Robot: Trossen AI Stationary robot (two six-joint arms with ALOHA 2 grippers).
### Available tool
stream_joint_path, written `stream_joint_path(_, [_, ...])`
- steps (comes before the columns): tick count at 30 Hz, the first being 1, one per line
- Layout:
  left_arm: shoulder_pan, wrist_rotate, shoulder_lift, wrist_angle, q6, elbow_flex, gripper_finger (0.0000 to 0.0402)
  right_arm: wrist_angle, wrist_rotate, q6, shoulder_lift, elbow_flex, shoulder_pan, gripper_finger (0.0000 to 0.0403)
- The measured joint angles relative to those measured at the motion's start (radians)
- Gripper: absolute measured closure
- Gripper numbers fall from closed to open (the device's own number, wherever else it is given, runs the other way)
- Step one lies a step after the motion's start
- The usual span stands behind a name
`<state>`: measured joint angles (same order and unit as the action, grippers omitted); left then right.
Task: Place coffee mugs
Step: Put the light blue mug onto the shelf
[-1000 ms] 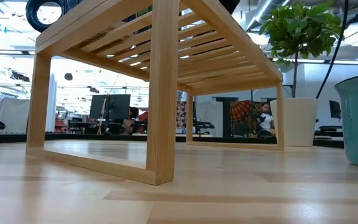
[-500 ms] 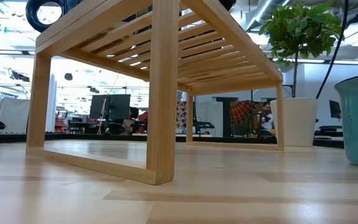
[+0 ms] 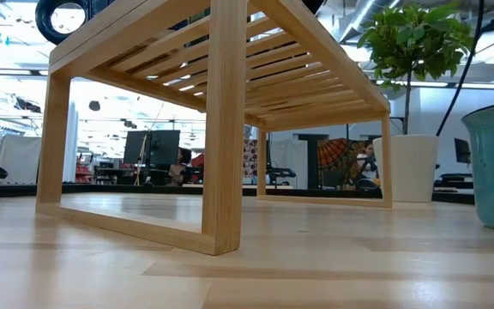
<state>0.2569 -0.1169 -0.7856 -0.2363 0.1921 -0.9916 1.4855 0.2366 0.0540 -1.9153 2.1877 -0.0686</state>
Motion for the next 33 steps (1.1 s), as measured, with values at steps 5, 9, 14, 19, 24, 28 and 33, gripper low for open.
stream_joint_path(5, [0.000, -0.001, 0.000, 0.001, -0.003, 0.000, 0.0252, 0.007, -0.002, -0.027, 0.060, 0.000, -0.022, 0.0138])
stream_joint_path(9, [0.000, -0.002, 0.000, 0.009, -0.003, 0.000, 0.0252, 0.020, -0.025, -0.075, 0.128, 0.000, -0.041, 0.0137])
stream_joint_path(14, [0.000, -0.002, 0.000, 0.011, -0.004, 0.000, 0.0252, 0.016, -0.028, -0.138, 0.263, -0.052, -0.046, 0.0137])
stream_joint_path(19, [0.000, -0.002, 0.000, 0.011, -0.004, 0.000, 0.0252, -0.115, -0.026, -0.233, 0.485, -0.322, -0.045, 0.0137])
stream_joint_path(24, [0.000, 0.034, 0.000, 0.017, -0.009, 0.000, 0.0252, -0.358, -0.024, -0.366, 0.746, -0.700, -0.033, 0.0137])
stream_joint_path(28, [0.000, 0.101, 0.000, 0.103, -0.028, 0.004, 0.0252, -0.582, -0.026, -0.457, 0.924, -0.935, -0.008, 0.0137])
stream_joint_path(33, [0.000, 0.174, 0.001, 0.263, -0.039, 0.029, 0.0252, -0.707, -0.025, -0.530, 1.039, -1.059, 0.015, 0.0137])
